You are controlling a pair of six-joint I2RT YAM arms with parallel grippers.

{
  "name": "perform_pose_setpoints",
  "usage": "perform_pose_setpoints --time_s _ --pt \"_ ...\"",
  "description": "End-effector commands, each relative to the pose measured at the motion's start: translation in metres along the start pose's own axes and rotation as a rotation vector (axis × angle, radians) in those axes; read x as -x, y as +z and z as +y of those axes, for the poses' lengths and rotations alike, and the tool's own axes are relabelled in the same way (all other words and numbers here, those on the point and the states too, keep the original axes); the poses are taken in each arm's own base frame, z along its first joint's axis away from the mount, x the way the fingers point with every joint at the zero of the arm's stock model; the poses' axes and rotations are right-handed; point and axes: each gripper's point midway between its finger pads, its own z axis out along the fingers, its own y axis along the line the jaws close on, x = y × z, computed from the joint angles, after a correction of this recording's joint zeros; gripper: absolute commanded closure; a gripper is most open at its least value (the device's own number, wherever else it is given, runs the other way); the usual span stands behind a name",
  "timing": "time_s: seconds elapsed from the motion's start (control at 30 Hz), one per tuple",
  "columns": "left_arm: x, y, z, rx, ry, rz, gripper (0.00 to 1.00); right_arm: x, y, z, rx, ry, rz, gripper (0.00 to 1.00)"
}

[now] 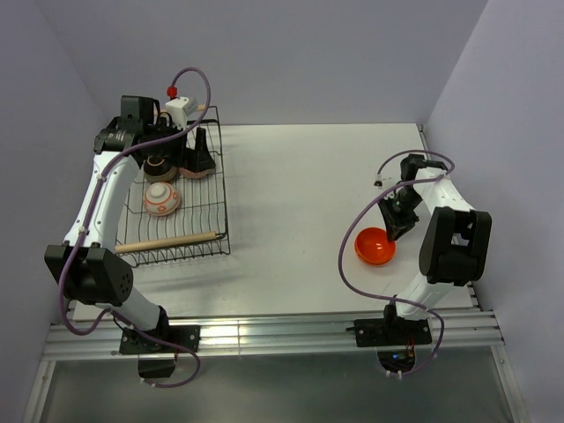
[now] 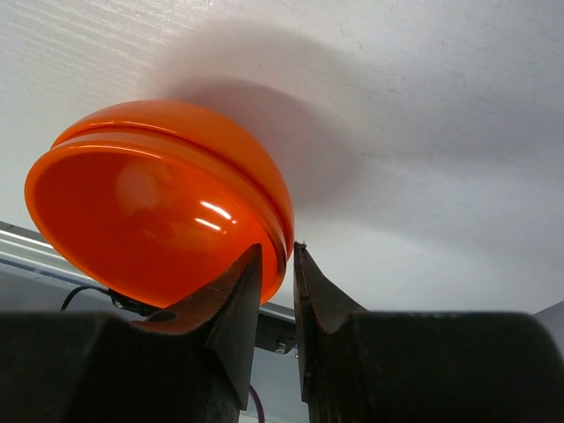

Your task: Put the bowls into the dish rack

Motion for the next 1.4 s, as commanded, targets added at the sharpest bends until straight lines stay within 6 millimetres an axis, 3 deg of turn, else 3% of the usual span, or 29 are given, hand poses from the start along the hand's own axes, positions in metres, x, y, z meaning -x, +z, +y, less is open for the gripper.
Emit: perform_pose_setpoints --time_s 0.0,0.2,0.37,0.47,0.8,1.07,1.17,1.37 --pt "0.009 -0.004 -0.009 -0.029 0.014 -0.034 0.01 0.000 0.005 -0.003 -0.015 -0.002 0.004 0.72" --pt "0.009 -0.006 -0.009 -0.023 0.018 -0.035 0.01 0.000 0.008 -0.002 -0.007 -0.002 0.010 0.79" --pt "0.008 -0.006 -0.008 -0.019 0.020 -0.037 0.00 0.001 0.004 -0.002 -0.008 -0.005 0.000 0.99" --pt "0.006 -0.003 -0.010 -0.034 0.003 -0.031 0.01 0.006 -0.008 0.004 0.009 -0.019 -0.033 1.00" --pt "0.020 -0.014 -0.021 -0.063 0.013 -0.085 0.00 0.041 -0.073 0.040 0.147 -0.083 -0.249 1.00" --pt "0.030 -0.016 -0.023 -0.062 0.010 -0.122 0.01 0.060 -0.106 0.058 0.224 -0.110 -0.340 1.00" --pt "0.034 -0.020 -0.026 -0.064 0.014 -0.153 0.01 0.071 -0.127 0.067 0.258 -0.120 -0.391 1.00" --pt "0.039 -0.032 -0.038 -0.086 0.022 -0.194 0.01 0.113 -0.187 0.089 0.337 -0.103 -0.604 1.00"
